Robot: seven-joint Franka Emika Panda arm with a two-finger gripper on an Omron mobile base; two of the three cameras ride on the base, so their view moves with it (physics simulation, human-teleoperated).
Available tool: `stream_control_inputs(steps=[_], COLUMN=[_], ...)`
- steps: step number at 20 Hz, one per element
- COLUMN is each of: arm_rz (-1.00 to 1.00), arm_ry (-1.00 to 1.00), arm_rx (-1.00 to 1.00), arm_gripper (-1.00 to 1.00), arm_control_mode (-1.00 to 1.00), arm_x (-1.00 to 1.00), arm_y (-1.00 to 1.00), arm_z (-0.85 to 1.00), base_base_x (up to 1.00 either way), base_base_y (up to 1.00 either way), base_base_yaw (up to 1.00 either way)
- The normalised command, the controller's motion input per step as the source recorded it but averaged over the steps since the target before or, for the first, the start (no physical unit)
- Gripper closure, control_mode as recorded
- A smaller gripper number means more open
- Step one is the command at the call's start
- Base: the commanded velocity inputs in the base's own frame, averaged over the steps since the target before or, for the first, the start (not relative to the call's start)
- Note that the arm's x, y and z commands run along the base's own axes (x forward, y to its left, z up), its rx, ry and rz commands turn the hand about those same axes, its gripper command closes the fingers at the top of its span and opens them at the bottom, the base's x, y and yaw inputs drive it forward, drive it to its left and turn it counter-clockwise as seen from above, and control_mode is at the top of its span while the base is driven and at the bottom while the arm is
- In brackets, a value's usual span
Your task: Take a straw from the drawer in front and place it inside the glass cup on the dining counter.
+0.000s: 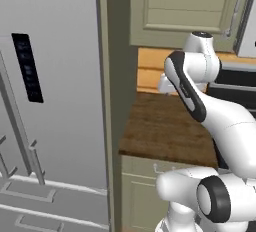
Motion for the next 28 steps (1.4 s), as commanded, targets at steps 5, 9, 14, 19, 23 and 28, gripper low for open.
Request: stream_control_inputs(steps=[5,9,14,19,23,28], arm_rz=[0.0,0.0,0.0,0.0,0.0,0.0], arm_ry=[0.0,0.0,0.0,0.0,0.0,0.0], arm_rx=[0.0,0.0,0.0,0.0,0.0,0.0], arm_gripper=[-1.0,-1.0,-1.0,-1.0,-1.0,-1.0], arm_control_mode=[1.0,1.0,1.0,1.0,1.0,1.0], arm_x=[0.0,0.0,0.0,0.0,0.0,0.0], arm_y=[0.0,0.0,0.0,0.0,0.0,0.0], arm_z=[0.0,0.0,0.0,0.0,0.0,0.0], base_base_x=[-0.35,-0.43,-0.45,-0.43,-0.55,-0.59], base_base_y=[-0.72,-0.71,-0.71,-0.8,-0.72,-0.63], base_base_yaw=[0.33,0.3,0.28,0.31,0.31,0.29])
